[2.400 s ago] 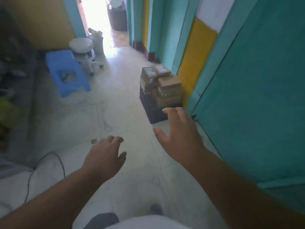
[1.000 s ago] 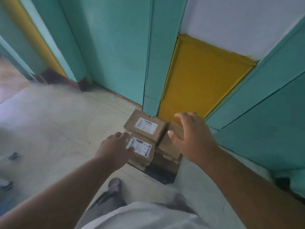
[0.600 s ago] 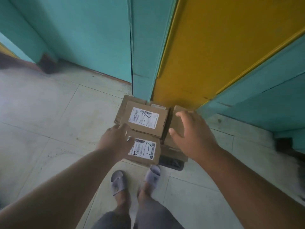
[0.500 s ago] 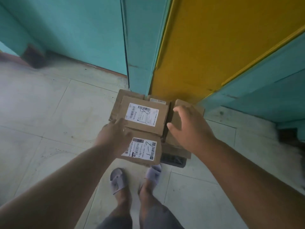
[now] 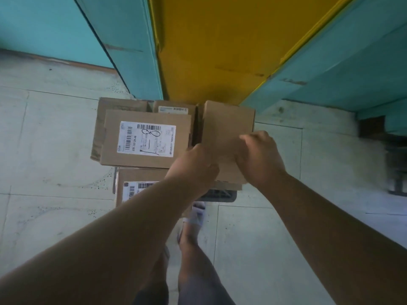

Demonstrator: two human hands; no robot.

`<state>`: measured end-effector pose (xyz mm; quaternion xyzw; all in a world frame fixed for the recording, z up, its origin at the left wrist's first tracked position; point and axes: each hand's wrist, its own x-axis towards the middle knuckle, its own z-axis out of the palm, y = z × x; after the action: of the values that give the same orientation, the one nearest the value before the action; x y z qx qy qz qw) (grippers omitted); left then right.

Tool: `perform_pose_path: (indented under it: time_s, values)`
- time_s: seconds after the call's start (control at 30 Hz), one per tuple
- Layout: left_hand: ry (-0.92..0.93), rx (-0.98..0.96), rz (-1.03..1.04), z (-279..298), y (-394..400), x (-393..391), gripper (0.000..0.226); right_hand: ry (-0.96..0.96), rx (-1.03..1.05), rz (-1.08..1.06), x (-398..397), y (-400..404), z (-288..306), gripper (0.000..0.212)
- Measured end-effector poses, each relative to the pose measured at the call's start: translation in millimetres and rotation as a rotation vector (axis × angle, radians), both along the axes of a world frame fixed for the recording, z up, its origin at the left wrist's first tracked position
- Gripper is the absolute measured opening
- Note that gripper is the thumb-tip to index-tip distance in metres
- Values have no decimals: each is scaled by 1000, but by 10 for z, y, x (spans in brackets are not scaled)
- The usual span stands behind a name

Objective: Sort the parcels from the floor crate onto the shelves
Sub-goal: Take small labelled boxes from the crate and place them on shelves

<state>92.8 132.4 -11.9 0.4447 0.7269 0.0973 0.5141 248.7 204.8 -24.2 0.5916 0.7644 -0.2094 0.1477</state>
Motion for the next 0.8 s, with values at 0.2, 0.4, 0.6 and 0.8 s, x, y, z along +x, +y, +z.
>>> perform_pose_path:
  time_s: [0.2, 0.4, 0.6, 0.8]
  values:
    - [3, -147, 89, -48, 63, 172, 50, 136, -123, -222, 152, -43, -158, 42]
    - [-192, -71, 303, 176, 13, 192, 30, 311, -37, -401, 255, -121, 153, 37]
    - [-288, 71, 362, 889, -272, -104, 58, 597, -11, -537, 207, -395, 970, 26]
    - [10, 225, 156, 1580, -692, -567, 64, 875, -169, -582, -110, -672, 1808, 32]
